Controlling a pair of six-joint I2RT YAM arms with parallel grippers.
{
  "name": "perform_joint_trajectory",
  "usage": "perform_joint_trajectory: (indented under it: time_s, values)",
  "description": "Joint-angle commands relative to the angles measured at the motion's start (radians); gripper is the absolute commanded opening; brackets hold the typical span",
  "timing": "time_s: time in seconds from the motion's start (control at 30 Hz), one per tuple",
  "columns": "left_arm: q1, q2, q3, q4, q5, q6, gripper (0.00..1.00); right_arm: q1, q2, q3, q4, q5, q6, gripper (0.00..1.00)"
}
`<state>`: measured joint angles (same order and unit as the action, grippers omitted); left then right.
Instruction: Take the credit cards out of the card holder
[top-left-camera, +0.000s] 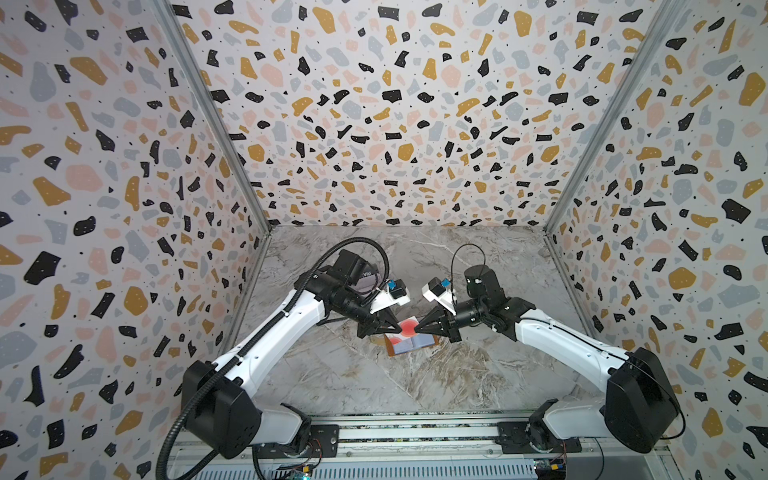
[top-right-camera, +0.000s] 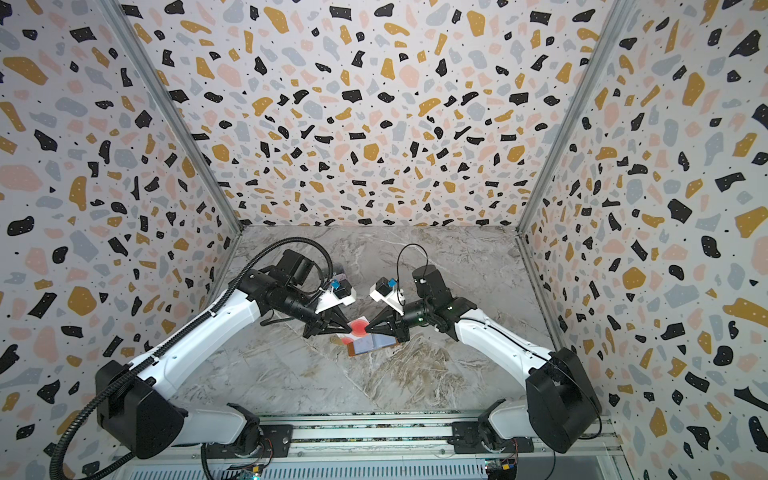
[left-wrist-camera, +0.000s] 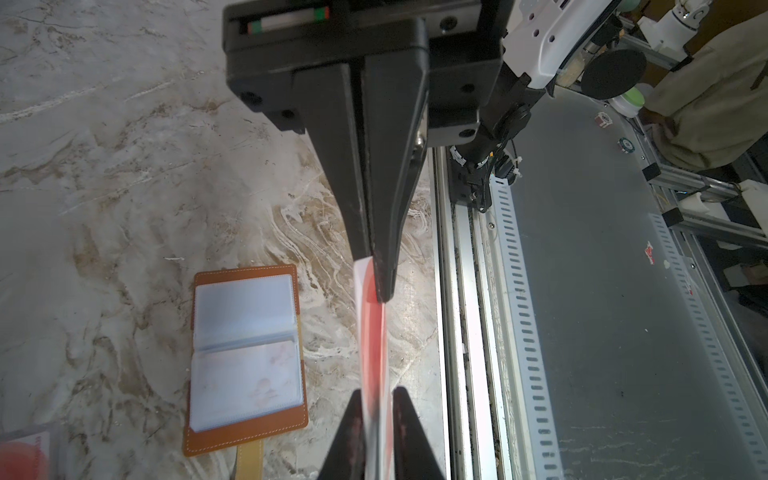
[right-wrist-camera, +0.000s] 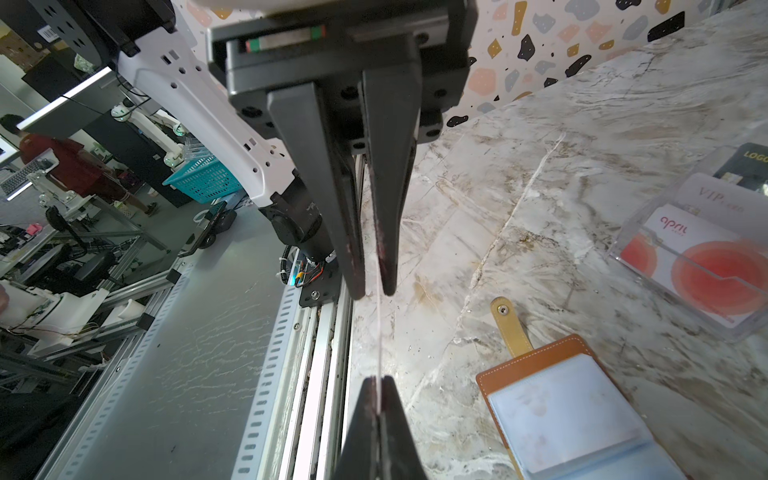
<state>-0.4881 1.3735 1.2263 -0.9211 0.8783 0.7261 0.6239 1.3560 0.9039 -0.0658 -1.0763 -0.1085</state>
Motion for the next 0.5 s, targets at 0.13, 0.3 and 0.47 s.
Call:
perform_joint_trajectory:
  time_s: [0.13, 0.3, 0.47]
  values:
    - [-0.001, -0.002, 0.016, -0.009, 0.007, 0.004, 0.0, 0.005, -0.004, -0.003, 0.029, 0.024, 0.027, 0.05]
    - [0.002, -0.017, -0.019, 0.111, -0.123, -0.102, 0.0, -0.015, -0.036, -0.033, 0.044, 0.11, 0.058, 0.53]
    - [0.036, -0.059, -0.064, 0.306, -0.325, -0.215, 0.0, -0.085, -0.107, -0.097, 0.084, 0.197, 0.117, 0.59]
